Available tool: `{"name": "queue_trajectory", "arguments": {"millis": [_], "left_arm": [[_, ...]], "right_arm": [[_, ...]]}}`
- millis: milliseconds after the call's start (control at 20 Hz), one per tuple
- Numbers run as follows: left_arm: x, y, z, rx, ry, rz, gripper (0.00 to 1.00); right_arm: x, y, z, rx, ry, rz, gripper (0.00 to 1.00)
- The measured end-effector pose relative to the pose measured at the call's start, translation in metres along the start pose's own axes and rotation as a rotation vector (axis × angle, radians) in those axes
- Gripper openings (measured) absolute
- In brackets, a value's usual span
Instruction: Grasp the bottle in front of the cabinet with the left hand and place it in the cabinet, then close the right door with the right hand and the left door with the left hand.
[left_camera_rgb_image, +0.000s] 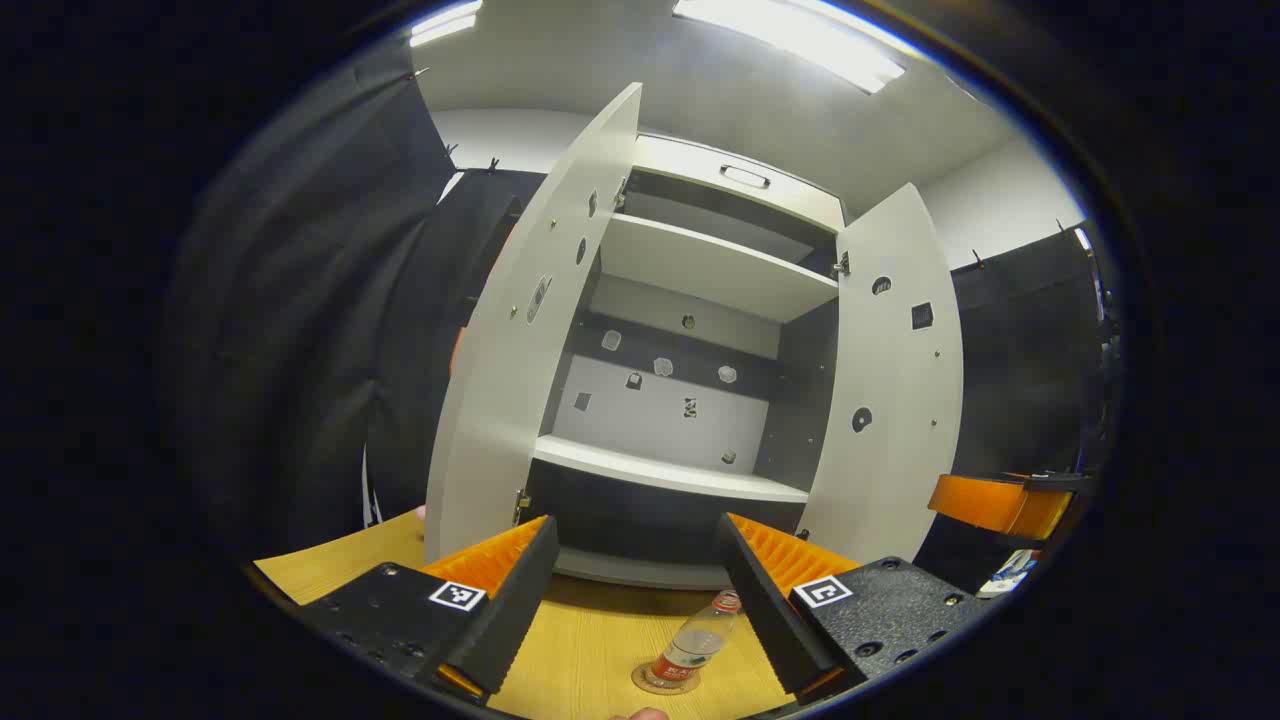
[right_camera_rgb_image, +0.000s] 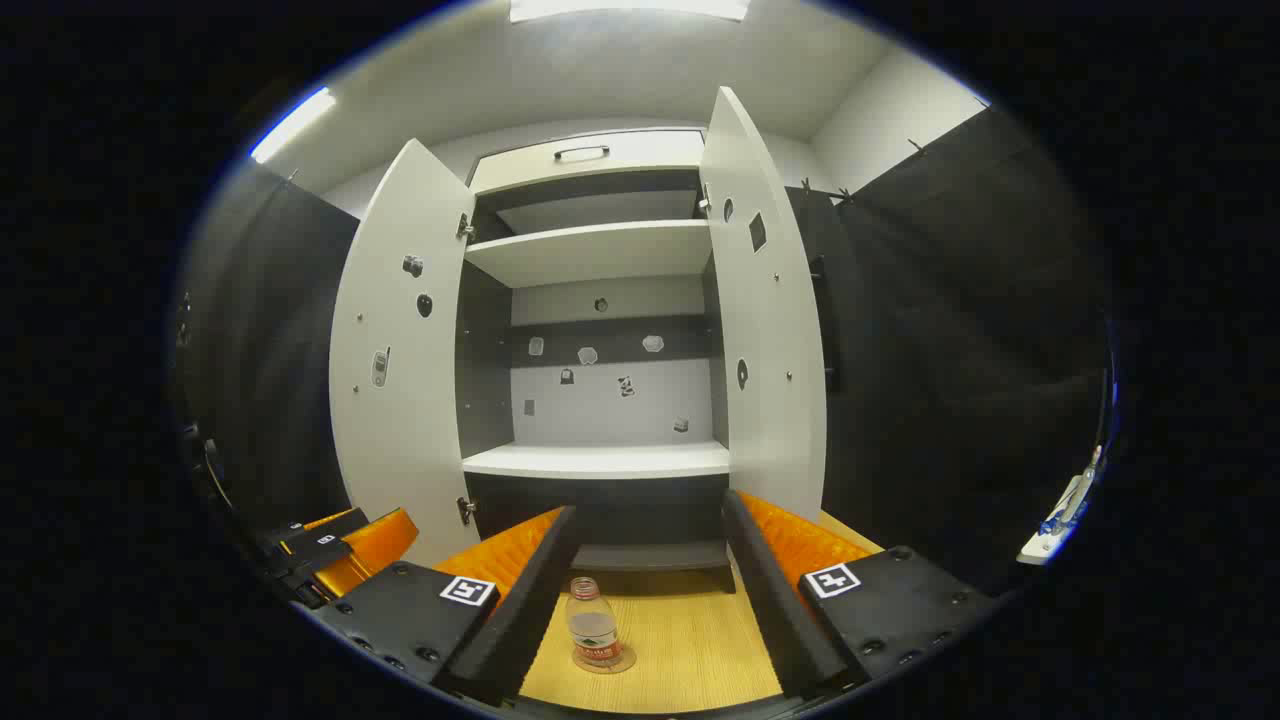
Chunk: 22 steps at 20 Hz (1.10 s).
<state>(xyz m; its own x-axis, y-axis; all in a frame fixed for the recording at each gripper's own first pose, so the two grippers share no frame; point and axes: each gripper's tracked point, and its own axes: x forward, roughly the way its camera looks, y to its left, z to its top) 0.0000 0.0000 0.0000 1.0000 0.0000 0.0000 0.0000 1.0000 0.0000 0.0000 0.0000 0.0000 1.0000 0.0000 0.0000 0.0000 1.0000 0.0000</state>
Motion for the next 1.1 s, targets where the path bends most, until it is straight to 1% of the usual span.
{"name": "queue_trajectory", "arguments": {"millis": [800, 1000, 1100], "left_arm": [[0.005, -0.006, -0.004, -0.001, 0.005, -0.022, 0.97], [0.011, -0.002, 0.001, 0.009, -0.017, -0.007, 0.96], [0.022, -0.007, 0.002, 0.001, -0.031, -0.012, 0.96]], "right_arm": [[0.005, -0.006, -0.006, 0.019, 0.015, -0.009, 0.96], [0.004, -0.009, -0.007, 0.022, 0.016, -0.019, 0.96], [0.004, -0.011, -0.011, 0.034, 0.023, -0.021, 0.96]]}}
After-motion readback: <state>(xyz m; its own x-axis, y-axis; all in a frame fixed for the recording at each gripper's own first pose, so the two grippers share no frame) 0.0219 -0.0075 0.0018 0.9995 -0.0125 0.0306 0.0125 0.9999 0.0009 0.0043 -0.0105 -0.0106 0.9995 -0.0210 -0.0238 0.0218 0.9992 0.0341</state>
